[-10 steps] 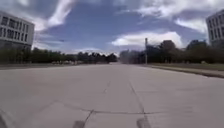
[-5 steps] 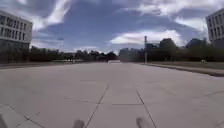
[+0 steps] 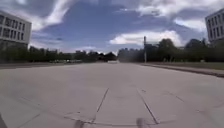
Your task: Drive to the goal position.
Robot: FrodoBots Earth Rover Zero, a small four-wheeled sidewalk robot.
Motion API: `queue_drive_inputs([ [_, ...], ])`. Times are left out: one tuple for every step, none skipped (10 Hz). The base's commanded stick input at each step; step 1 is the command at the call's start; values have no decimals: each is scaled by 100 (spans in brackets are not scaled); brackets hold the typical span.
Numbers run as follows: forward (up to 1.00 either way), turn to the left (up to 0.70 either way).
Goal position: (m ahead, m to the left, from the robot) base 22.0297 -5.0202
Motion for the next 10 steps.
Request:
queue_drive_inputs([
  [100, 5],
  [100, 0],
  [100, 0],
  [100, 0],
  [100, 0],
  [100, 0],
  [100, 0],
  [100, 0],
  [100, 0],
  [100, 0],
])
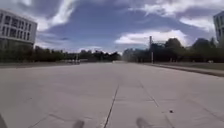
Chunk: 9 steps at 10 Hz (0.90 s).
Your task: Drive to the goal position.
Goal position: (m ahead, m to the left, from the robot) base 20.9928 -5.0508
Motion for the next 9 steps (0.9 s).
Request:
queue_drive_inputs([
  [100, 0],
  [100, 0],
  [100, 0],
  [100, 0],
  [100, 0],
  [100, 0],
  [100, 0],
  [100, 0],
  [100, 0],
])
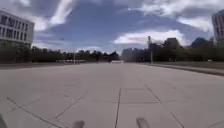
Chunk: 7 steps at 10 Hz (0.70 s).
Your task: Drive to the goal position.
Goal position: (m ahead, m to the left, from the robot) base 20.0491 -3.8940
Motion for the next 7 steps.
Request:
queue_drive_inputs([
  [100, 0],
  [100, 0],
  [100, 0],
  [100, 0],
  [100, 0],
  [100, 0],
  [100, 0],
])
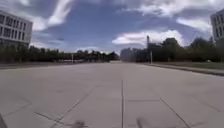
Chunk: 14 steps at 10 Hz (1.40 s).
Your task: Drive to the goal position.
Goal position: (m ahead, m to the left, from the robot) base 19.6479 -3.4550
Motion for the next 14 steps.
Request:
queue_drive_inputs([
  [100, 0],
  [100, 0],
  [100, 0],
  [100, 0],
  [100, 0],
  [100, 0],
  [100, 0],
  [100, 0],
  [100, 0],
  [100, 0],
  [100, 0],
  [100, 0],
  [100, 0],
  [100, 0],
])
